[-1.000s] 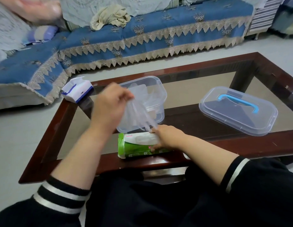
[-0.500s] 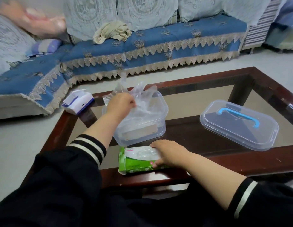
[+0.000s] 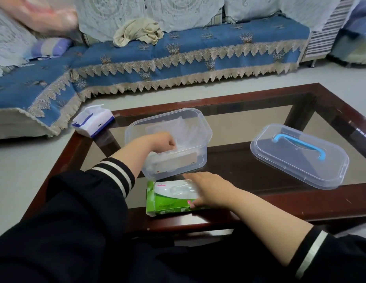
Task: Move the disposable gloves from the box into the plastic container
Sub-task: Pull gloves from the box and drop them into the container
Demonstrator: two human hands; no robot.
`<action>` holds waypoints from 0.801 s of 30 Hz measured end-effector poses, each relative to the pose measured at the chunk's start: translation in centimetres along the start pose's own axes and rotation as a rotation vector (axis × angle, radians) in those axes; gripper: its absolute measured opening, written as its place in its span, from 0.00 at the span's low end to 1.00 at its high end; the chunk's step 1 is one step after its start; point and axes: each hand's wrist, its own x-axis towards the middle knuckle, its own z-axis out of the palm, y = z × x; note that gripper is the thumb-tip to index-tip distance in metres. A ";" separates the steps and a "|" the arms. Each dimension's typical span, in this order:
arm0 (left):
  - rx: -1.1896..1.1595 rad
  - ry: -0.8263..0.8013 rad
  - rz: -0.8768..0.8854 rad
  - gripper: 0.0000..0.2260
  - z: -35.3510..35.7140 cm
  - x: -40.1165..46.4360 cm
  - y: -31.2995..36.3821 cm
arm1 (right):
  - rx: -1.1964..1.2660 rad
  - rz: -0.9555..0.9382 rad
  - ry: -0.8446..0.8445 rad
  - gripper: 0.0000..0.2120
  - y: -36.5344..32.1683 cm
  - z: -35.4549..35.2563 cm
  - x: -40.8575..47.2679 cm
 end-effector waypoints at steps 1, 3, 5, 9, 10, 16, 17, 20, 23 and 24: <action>-0.011 0.021 0.009 0.09 -0.4 -0.4 0.2 | 0.021 -0.001 -0.011 0.40 0.0 0.0 -0.1; 0.000 0.093 0.006 0.09 -1.3 -1.6 0.6 | 0.085 0.000 -0.016 0.38 -0.4 0.1 -0.2; -0.021 0.333 0.022 0.09 -1.8 -3.6 1.3 | 0.178 0.010 0.050 0.30 -0.6 0.5 0.0; -0.425 0.798 0.260 0.05 1.1 -10.4 3.7 | 0.196 0.056 0.208 0.18 -1.1 1.4 0.8; -0.507 0.727 0.266 0.03 2.5 -11.8 4.0 | 0.182 0.065 0.222 0.16 -1.2 1.7 1.0; -0.304 0.257 0.058 0.27 10.3 -11.4 1.8 | 0.269 0.155 0.312 0.09 -1.9 1.9 1.6; -0.284 0.278 0.048 0.28 10.8 -11.2 1.6 | 0.278 0.177 0.320 0.08 -2.1 1.8 1.7; -0.279 0.334 0.041 0.26 11.4 -10.9 1.6 | 0.250 0.210 0.318 0.08 -2.7 1.6 1.8; -0.298 0.354 0.031 0.25 11.6 -10.8 1.7 | 0.179 0.190 0.326 0.09 -3.1 1.8 1.7; -0.312 0.353 0.029 0.25 11.7 -10.7 1.7 | 0.190 0.186 0.343 0.08 -3.2 1.8 1.6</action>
